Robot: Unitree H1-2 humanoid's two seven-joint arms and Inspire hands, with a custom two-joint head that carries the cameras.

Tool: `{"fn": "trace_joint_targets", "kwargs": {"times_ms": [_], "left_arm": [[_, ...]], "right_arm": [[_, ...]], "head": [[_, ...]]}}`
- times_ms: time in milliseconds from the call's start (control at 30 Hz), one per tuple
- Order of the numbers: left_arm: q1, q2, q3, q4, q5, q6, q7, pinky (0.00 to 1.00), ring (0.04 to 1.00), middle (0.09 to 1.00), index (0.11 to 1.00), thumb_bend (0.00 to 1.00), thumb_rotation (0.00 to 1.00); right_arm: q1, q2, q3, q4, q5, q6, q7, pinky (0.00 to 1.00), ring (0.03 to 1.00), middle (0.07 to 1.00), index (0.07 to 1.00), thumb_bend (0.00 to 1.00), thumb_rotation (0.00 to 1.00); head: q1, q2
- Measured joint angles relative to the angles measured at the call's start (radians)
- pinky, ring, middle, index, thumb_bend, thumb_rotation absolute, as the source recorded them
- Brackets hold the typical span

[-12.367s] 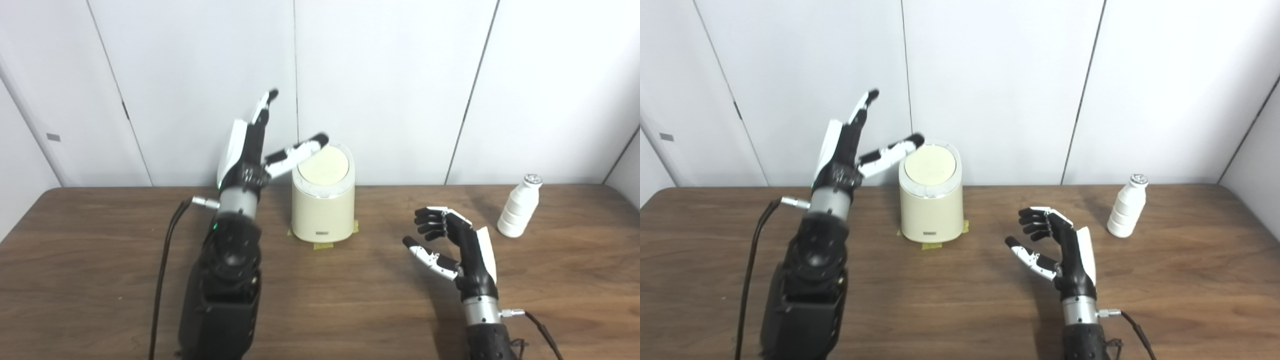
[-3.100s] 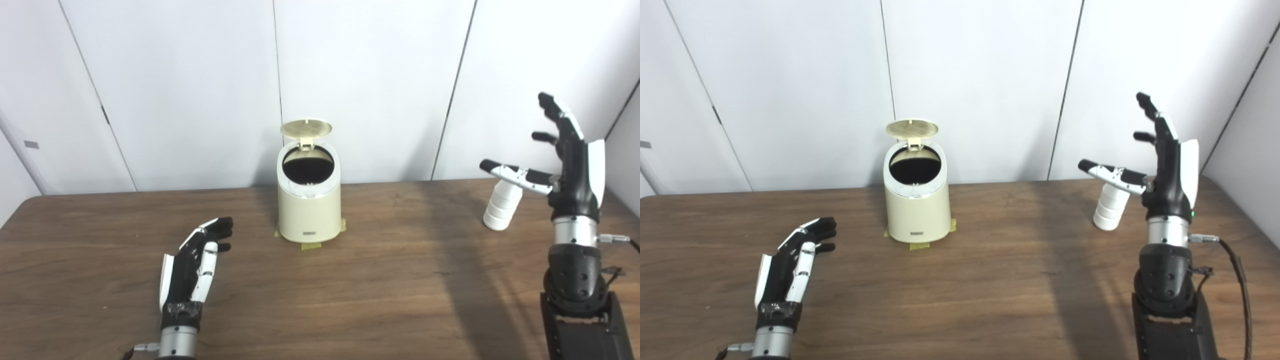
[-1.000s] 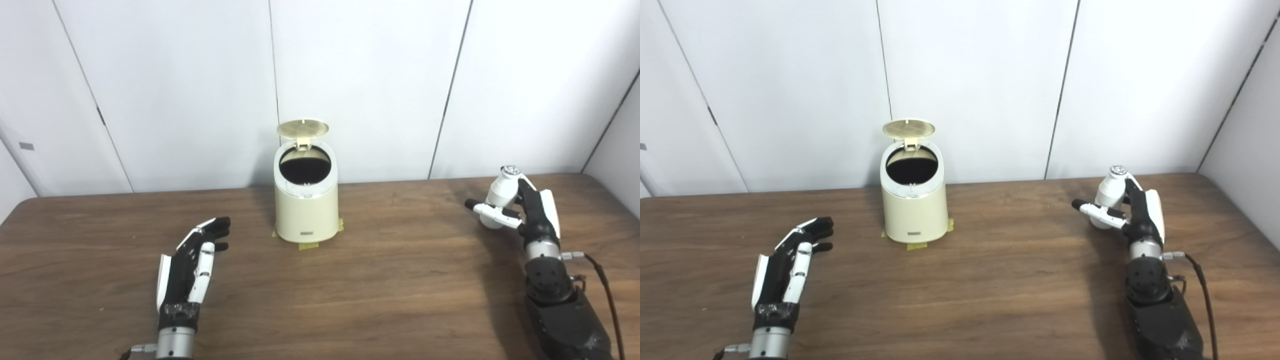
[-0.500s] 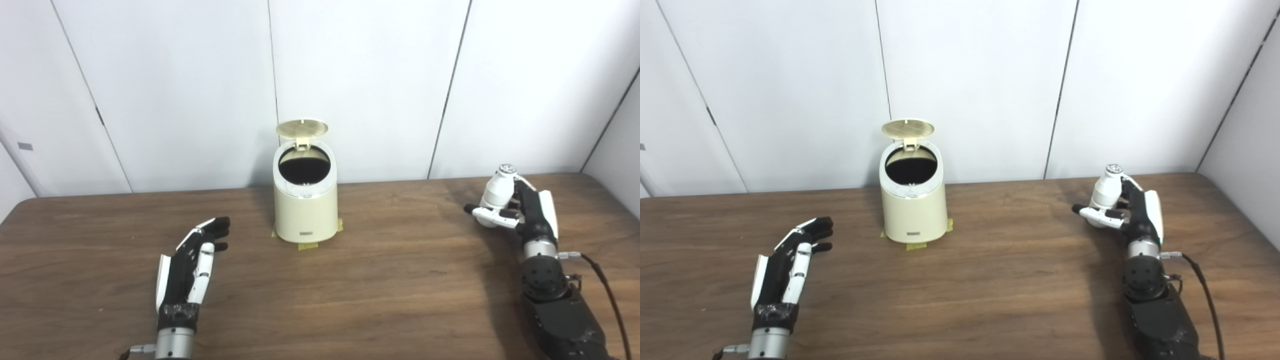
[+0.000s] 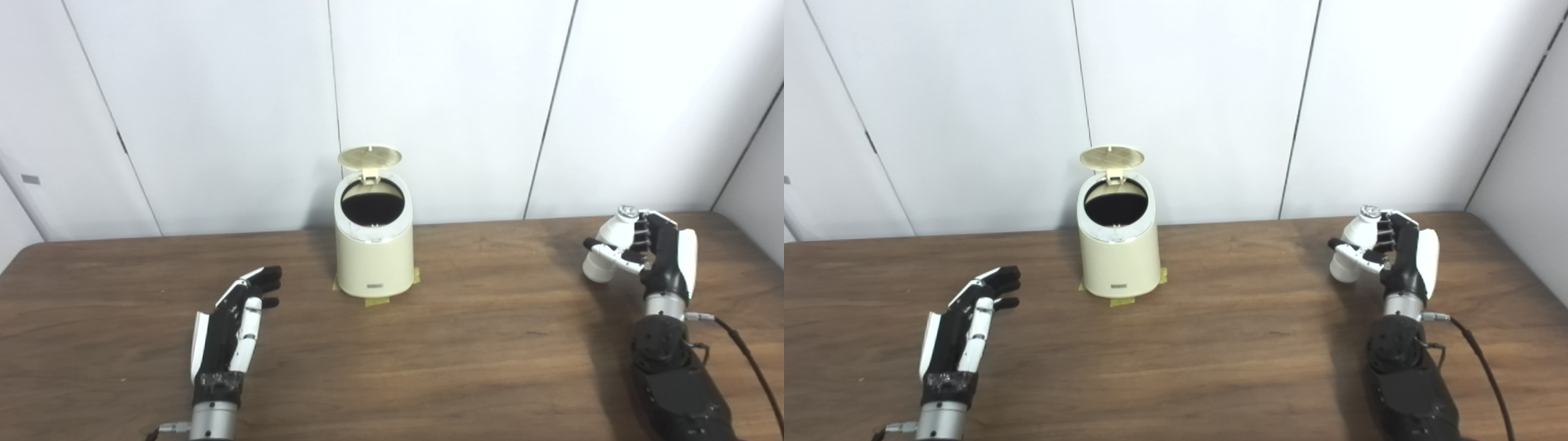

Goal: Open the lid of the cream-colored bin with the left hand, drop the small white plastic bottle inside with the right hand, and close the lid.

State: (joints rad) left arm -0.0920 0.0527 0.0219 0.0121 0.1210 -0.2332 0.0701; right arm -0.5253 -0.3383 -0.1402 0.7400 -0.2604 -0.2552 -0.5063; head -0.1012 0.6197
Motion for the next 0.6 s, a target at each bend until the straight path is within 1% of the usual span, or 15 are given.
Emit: {"fn": "trace_joint_targets", "kwargs": {"times_ms": [67, 167, 300, 400, 500, 600], "left_arm": [[0.0, 0.0, 0.0, 0.0, 0.0, 0.0, 0.0, 0.69, 0.769, 0.769, 0.75, 0.16, 0.79], [0.0, 0.0, 0.0, 0.0, 0.0, 0.0, 0.0, 0.69, 0.77, 0.77, 0.749, 0.15, 0.79], [0.0, 0.0, -0.001, 0.0, 0.001, 0.0, 0.001, 0.69, 0.766, 0.767, 0.747, 0.14, 0.76], [0.0, 0.0, -0.002, 0.001, 0.002, 0.0, 0.001, 0.7, 0.768, 0.769, 0.75, 0.13, 0.74], [-0.002, -0.001, -0.003, 0.001, 0.003, 0.0, 0.001, 0.7, 0.767, 0.769, 0.751, 0.13, 0.74], [-0.001, 0.0, -0.004, 0.001, 0.009, 0.0, 0.003, 0.69, 0.762, 0.765, 0.747, 0.14, 0.75]], "right_arm": [[0.0, 0.0, 0.003, -0.003, -0.002, -0.001, -0.001, 0.33, 0.405, 0.496, 0.508, 0.52, 0.0], [0.002, 0.001, 0.004, -0.026, -0.001, -0.005, 0.0, 0.35, 0.415, 0.496, 0.512, 0.52, 0.0], [0.006, 0.004, 0.021, -0.071, 0.001, -0.076, 0.009, 0.35, 0.408, 0.495, 0.527, 0.51, 0.0], [0.01, 0.014, 0.037, -0.127, -0.005, -0.086, 0.02, 0.35, 0.403, 0.492, 0.535, 0.51, 0.0], [0.011, 0.022, 0.048, -0.159, -0.002, -0.102, 0.046, 0.36, 0.408, 0.495, 0.529, 0.51, 0.0], [0.021, 0.037, 0.055, -0.221, 0.019, -0.118, 0.082, 0.36, 0.41, 0.5, 0.519, 0.51, 0.0]], "head": [[0.0, 0.0], [0.0, -0.002], [0.0, -0.002], [-0.002, -0.005], [0.0, -0.006], [0.002, -0.008]]}}
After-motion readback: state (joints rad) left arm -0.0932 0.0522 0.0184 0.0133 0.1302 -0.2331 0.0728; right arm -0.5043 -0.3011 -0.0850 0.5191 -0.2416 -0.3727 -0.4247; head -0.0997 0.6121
